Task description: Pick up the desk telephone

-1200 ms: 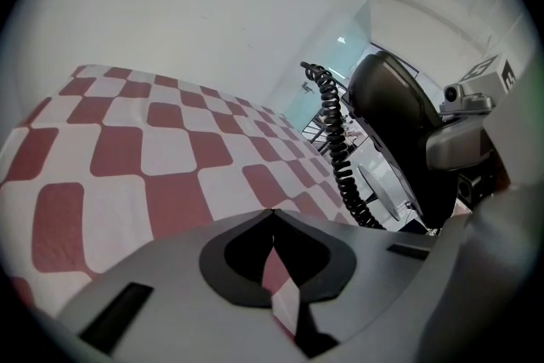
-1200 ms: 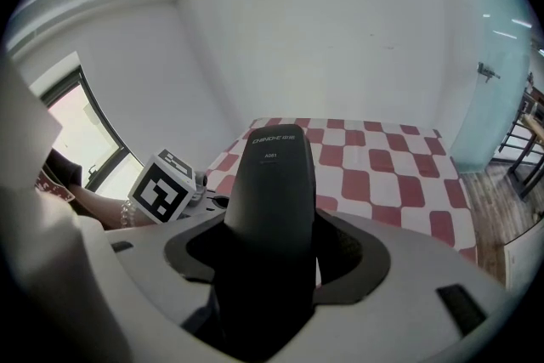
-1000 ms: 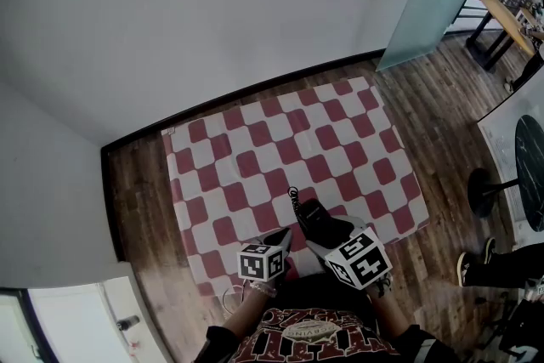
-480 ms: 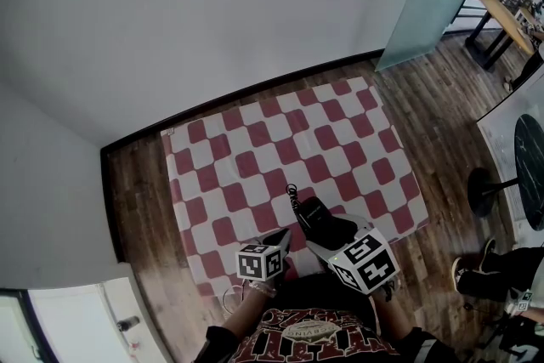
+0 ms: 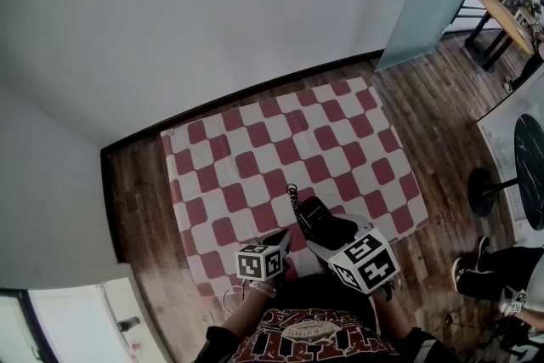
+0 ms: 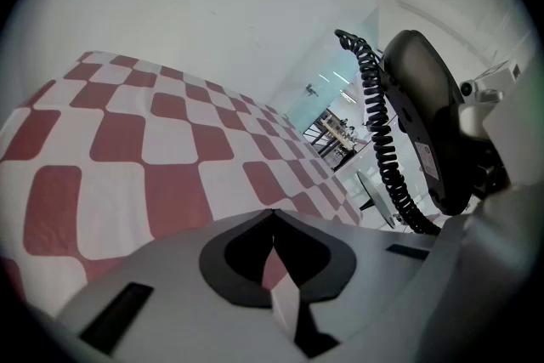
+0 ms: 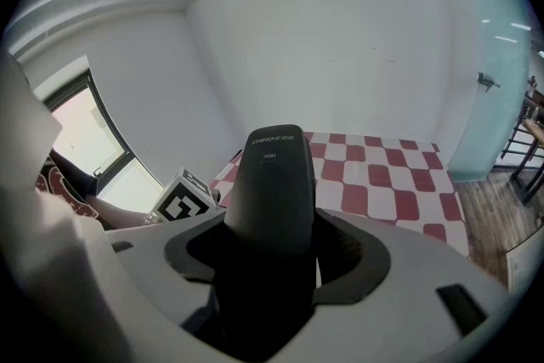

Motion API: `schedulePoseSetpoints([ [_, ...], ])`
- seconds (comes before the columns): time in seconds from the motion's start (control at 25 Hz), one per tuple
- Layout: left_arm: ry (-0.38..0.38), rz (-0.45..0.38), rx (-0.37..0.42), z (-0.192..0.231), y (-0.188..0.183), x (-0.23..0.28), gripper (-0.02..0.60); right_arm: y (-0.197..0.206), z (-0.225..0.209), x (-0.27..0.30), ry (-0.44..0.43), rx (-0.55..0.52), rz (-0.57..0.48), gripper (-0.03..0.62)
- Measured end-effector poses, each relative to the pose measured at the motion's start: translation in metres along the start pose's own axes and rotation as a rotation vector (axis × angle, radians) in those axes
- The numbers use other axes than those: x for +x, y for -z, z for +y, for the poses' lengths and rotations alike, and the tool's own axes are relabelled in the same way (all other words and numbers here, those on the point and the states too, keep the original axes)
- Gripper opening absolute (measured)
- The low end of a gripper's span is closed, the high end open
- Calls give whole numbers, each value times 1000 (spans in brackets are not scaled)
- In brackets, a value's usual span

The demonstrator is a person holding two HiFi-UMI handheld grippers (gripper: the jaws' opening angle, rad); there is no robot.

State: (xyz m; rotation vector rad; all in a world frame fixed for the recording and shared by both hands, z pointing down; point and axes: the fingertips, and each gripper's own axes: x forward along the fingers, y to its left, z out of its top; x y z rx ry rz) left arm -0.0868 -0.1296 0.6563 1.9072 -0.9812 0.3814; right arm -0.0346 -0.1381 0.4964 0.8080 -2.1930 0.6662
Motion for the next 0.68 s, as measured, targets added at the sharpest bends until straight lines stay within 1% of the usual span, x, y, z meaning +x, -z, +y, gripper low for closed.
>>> schedulePoseSetpoints([
  [0.32,6,0,-20,1,2,1,9,-2,0,-1,3,-5,-1,295],
  [0.68,9,2,-9,-2,1,1,9,0,-1,-2,4,-4,5,295],
])
